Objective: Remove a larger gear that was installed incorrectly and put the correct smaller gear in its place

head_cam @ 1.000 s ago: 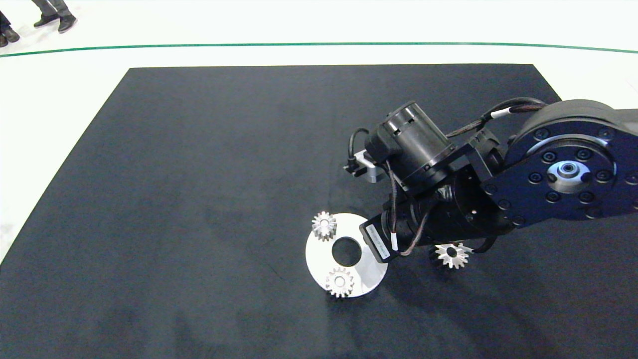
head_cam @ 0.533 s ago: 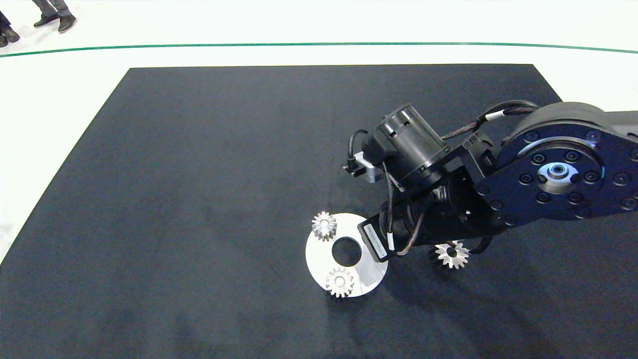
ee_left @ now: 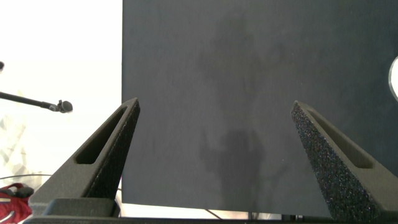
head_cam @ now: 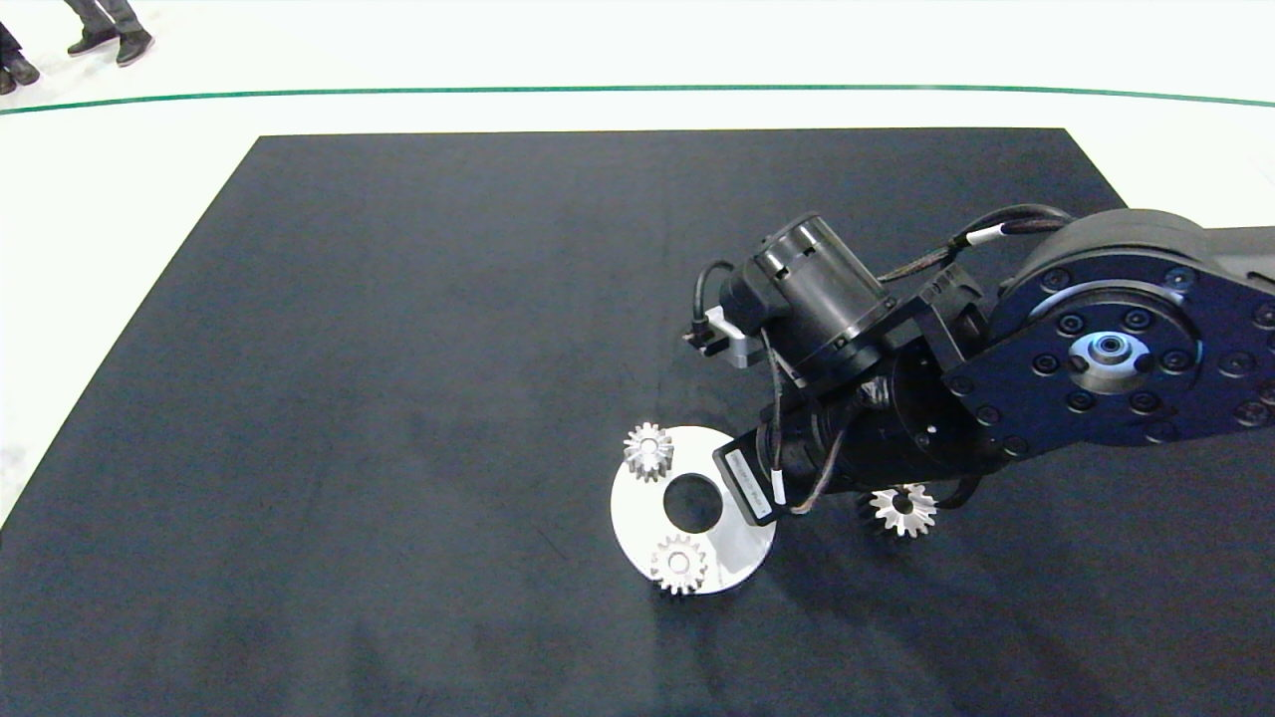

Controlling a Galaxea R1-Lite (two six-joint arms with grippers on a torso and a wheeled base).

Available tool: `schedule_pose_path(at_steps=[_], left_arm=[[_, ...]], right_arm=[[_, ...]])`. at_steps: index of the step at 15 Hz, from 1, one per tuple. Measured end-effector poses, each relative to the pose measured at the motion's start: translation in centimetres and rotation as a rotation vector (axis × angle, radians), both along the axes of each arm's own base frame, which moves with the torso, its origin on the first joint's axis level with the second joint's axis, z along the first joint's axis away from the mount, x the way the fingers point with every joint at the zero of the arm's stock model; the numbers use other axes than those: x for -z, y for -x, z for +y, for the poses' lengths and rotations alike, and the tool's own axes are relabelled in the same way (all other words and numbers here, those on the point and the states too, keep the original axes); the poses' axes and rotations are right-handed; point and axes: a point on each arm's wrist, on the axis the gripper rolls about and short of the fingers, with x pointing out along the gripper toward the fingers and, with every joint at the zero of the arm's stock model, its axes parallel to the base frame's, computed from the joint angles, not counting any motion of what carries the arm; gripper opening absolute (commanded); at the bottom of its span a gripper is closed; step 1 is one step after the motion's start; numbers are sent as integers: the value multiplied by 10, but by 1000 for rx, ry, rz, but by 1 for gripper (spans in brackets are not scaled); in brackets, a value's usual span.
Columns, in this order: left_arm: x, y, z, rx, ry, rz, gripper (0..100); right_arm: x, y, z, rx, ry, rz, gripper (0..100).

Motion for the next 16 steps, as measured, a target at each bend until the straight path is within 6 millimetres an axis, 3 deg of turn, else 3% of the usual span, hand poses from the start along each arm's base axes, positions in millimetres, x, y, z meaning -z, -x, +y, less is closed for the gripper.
schedule_pose_path(at_steps=[16], left_arm=[[1, 0, 0, 3, -8, 4, 100]], right_arm=[[-2, 11, -2, -11, 11, -1, 25]])
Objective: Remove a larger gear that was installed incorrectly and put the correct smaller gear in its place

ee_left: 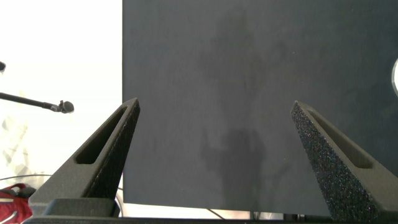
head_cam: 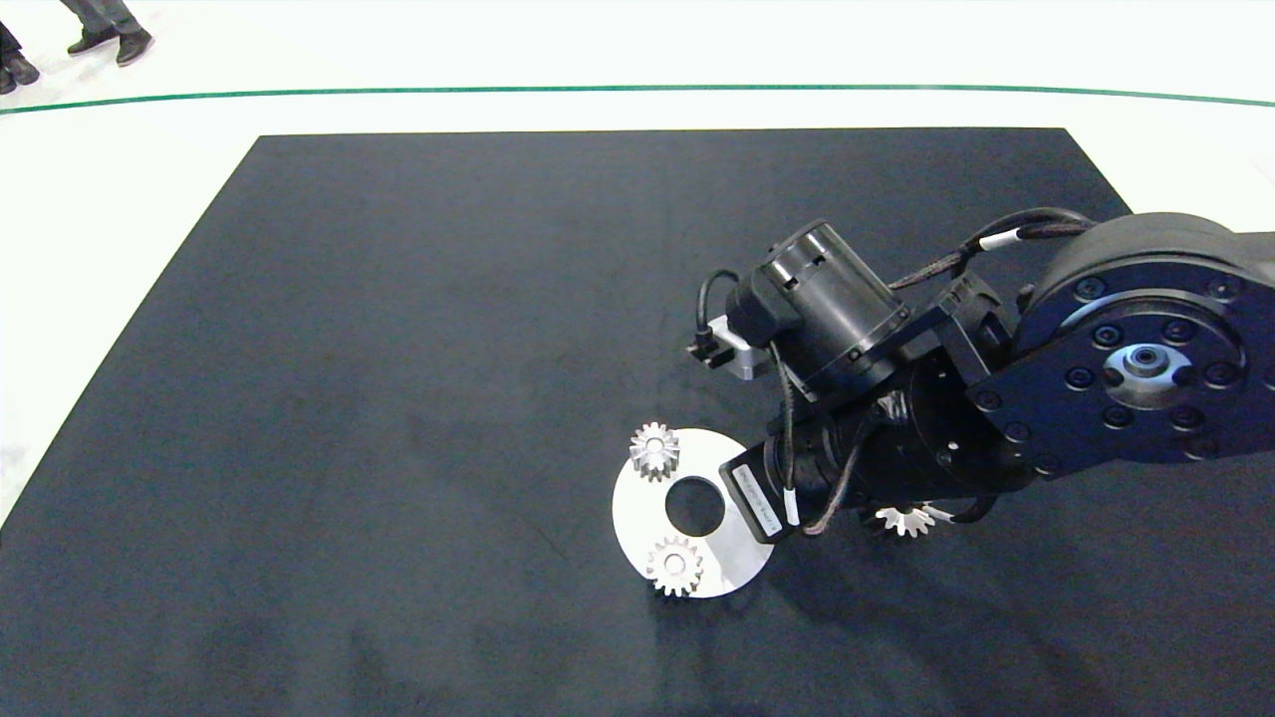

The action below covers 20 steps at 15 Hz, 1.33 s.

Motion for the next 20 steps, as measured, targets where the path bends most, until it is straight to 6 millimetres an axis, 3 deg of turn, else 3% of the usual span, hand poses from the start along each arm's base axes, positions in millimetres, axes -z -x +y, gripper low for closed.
schedule_pose_path(at_steps=[20], left_arm=[[1, -1, 0, 5, -14, 8, 100]], right_arm=[[9, 1, -2, 12, 0, -27, 25]])
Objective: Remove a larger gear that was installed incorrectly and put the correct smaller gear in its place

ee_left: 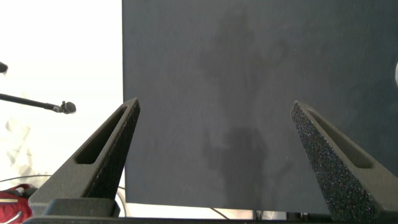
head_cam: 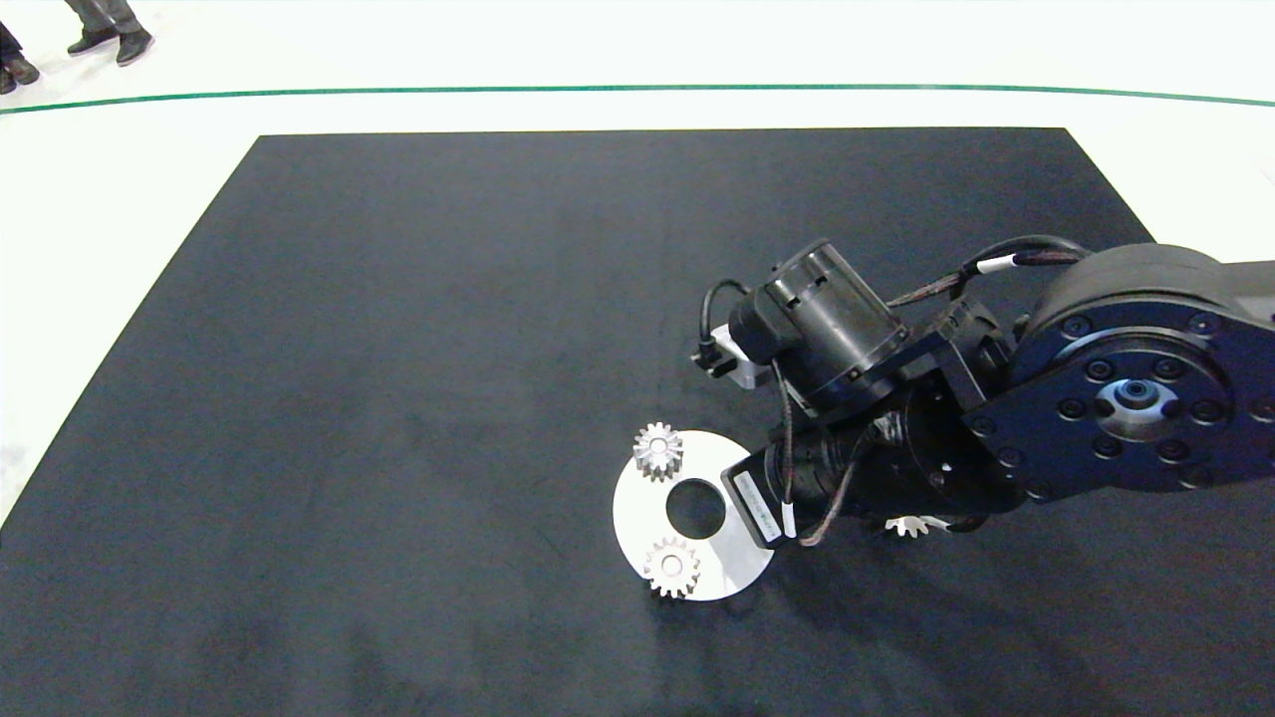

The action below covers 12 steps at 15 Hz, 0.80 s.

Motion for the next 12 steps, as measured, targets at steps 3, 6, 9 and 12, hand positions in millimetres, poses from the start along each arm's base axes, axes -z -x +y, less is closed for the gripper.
schedule_pose_path(at_steps=[3, 6, 9, 12], left_arm=[[0, 0, 0, 0, 0, 0, 100], [0, 0, 0, 0, 0, 0, 100], [0, 0, 0, 0, 0, 0, 100], [0, 0, 0, 0, 0, 0, 100]], right_arm=[[-1, 4, -3, -3, -11, -12, 25], [2, 5, -4, -5, -14, -19, 25], [3, 4, -4, -5, -18, -23, 25], [5, 4, -4, -5, -16, -21, 25]])
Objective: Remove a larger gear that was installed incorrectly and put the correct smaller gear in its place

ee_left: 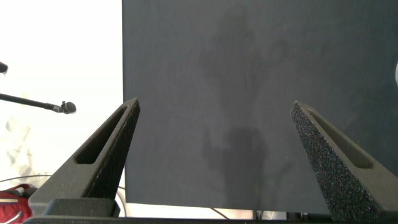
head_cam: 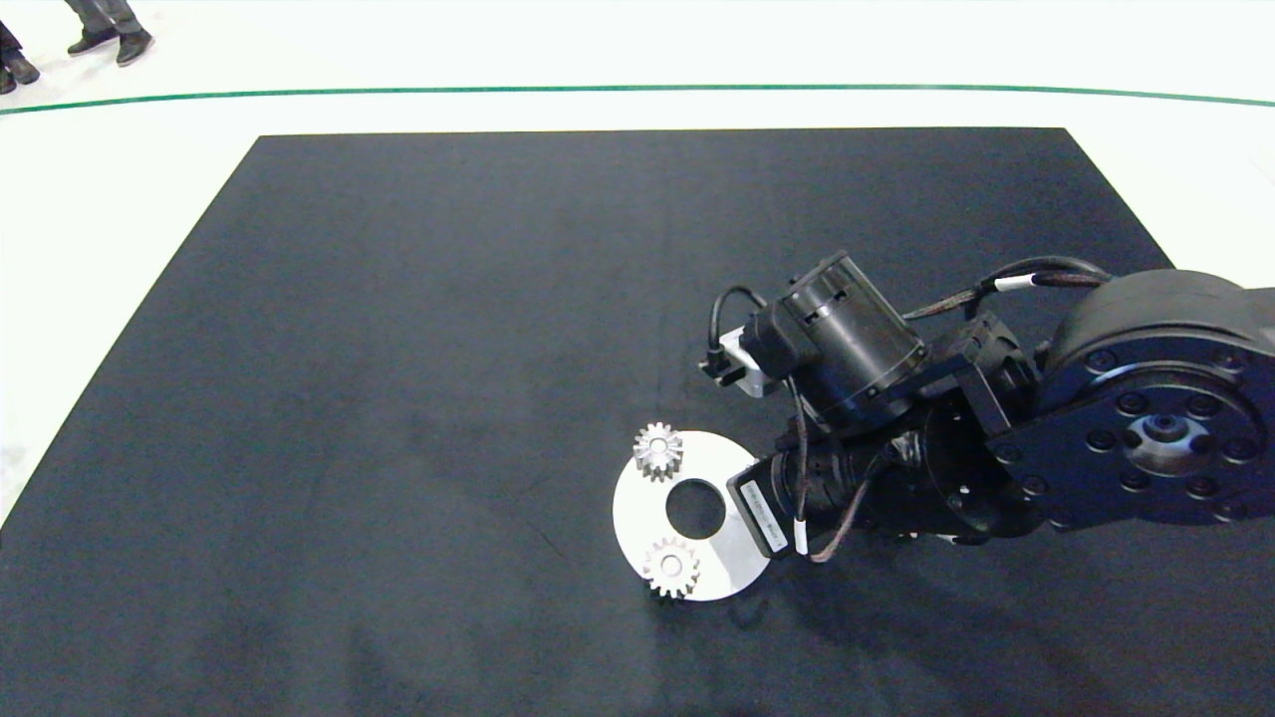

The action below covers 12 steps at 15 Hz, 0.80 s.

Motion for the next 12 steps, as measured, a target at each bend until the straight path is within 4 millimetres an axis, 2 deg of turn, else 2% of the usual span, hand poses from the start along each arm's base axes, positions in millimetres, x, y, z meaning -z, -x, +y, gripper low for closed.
schedule_pose_path(at_steps=[2, 3, 9, 12], left_arm=[[0, 0, 0, 0, 0, 0, 100], [0, 0, 0, 0, 0, 0, 100], [0, 0, 0, 0, 0, 0, 100], [0, 0, 0, 0, 0, -3, 100]], right_arm=[[2, -2, 1, 1, -12, -12, 25], [3, -2, 1, 1, -18, -18, 100], [2, 1, -1, -3, -23, -24, 100], [-11, 11, -11, 11, -36, -62, 100]])
